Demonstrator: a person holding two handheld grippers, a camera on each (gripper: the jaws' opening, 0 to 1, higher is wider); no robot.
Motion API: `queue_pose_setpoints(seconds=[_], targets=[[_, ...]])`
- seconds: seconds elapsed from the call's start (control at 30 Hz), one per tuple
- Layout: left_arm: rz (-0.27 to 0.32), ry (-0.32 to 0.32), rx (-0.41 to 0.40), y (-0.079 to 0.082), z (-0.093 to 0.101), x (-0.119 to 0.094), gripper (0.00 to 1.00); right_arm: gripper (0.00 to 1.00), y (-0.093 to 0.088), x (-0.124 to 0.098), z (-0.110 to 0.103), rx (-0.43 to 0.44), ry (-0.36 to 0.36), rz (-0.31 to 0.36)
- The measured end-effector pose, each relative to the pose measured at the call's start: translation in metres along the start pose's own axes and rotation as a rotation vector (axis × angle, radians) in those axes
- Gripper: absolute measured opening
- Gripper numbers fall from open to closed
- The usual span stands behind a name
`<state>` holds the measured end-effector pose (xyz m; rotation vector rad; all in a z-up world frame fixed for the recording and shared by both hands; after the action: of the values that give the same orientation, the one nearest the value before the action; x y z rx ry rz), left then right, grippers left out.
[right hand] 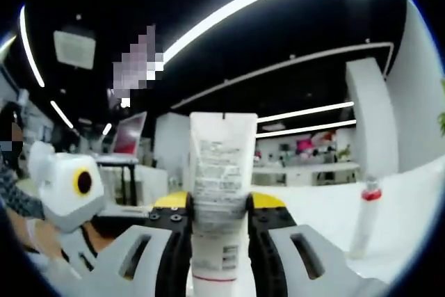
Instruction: Arrange the skincare products in the storage area until every visible bottle or jar stands upright without overlapping.
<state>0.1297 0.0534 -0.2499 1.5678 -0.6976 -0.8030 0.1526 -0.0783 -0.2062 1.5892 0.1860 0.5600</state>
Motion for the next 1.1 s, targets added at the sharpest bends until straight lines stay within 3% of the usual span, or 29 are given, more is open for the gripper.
queue_pose_setpoints(seconds=[0.1,0.47,0.6,0.73,0.87,0.9,1.0,1.1], targets=[[0.014,-0.018,0.008,-0.001,-0.001,0.005,0.84,0.27,-0.001,0.000,-0.001,0.001,0.000,-0.005],[0.033,-0.075,-0.081,-0.011,-0.016,0.016,0.72,0.27,-0.005,0.003,0.001,0.024,0.006,0.001],[0.011,-0.078,-0.007,-0.014,-0.019,0.018,0.60,0.27,-0.006,0.003,0.001,0.033,0.015,-0.007],[0.009,-0.077,-0.016,-0.017,-0.017,0.018,0.58,0.27,-0.008,0.003,0.000,0.044,0.029,-0.008],[0.015,-0.081,-0.019,-0.019,-0.018,0.014,0.37,0.28,-0.008,0.003,0.000,0.045,0.036,-0.006],[0.054,-0.109,-0.042,-0.018,-0.018,0.012,0.34,0.28,-0.009,0.003,0.000,0.044,0.031,-0.002],[0.073,-0.109,-0.059,-0.017,-0.018,0.010,0.28,0.28,-0.010,0.003,-0.001,0.043,0.031,-0.001],[0.057,-0.105,-0.043,-0.016,-0.017,0.010,0.24,0.28,-0.011,0.004,-0.002,0.046,0.042,0.000]])
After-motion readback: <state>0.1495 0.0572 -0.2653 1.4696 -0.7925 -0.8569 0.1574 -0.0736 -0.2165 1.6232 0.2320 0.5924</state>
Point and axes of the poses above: the point that each gripper's makers call its tool centre point, and the gripper's own axes: x roughly forward along the fingers, z roughly to its right, y roughly out of its top, the point moved 10 cm from there along -x, roughly backward along the fingers, and after that the axes turned 14 degrees about -y, right-handed, at the moved point
